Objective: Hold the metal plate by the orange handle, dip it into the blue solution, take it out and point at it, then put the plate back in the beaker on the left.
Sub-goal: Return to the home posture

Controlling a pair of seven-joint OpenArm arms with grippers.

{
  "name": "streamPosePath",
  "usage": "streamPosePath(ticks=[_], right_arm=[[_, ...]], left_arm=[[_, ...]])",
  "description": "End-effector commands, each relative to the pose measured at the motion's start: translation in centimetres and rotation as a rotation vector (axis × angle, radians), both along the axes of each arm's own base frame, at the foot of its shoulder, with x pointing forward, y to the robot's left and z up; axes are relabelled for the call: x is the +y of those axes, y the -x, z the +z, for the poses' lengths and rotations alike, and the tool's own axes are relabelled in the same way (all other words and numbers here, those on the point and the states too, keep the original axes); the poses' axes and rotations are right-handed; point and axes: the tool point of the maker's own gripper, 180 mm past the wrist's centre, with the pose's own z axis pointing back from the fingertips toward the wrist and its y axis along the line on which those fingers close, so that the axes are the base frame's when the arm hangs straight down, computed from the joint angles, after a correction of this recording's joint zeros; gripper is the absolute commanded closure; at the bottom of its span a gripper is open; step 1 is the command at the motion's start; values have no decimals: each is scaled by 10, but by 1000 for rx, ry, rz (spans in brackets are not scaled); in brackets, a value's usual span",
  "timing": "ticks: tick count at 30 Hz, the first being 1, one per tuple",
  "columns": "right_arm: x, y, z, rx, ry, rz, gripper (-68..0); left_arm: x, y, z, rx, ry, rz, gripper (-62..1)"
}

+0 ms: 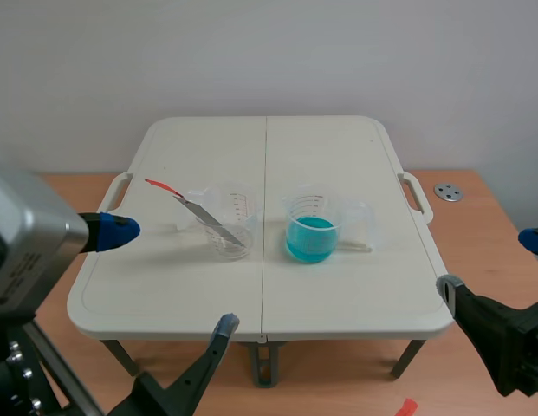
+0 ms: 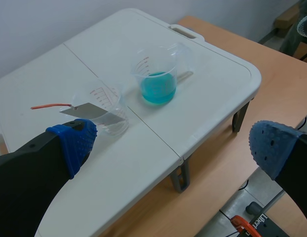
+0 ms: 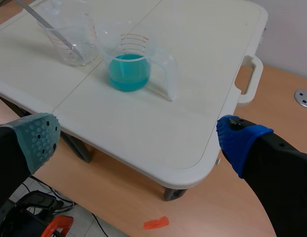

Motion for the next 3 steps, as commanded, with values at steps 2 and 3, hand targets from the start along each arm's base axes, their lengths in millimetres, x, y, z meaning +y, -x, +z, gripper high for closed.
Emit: streamPosePath(ticks=[2, 3], right_arm=[[1, -7, 15, -51, -7, -1, -665], [1, -7, 15, -51, -7, -1, -665]], left_arm=[[-1, 2, 3, -3, 19, -4, -623], [-1, 2, 3, -3, 19, -4, -623]])
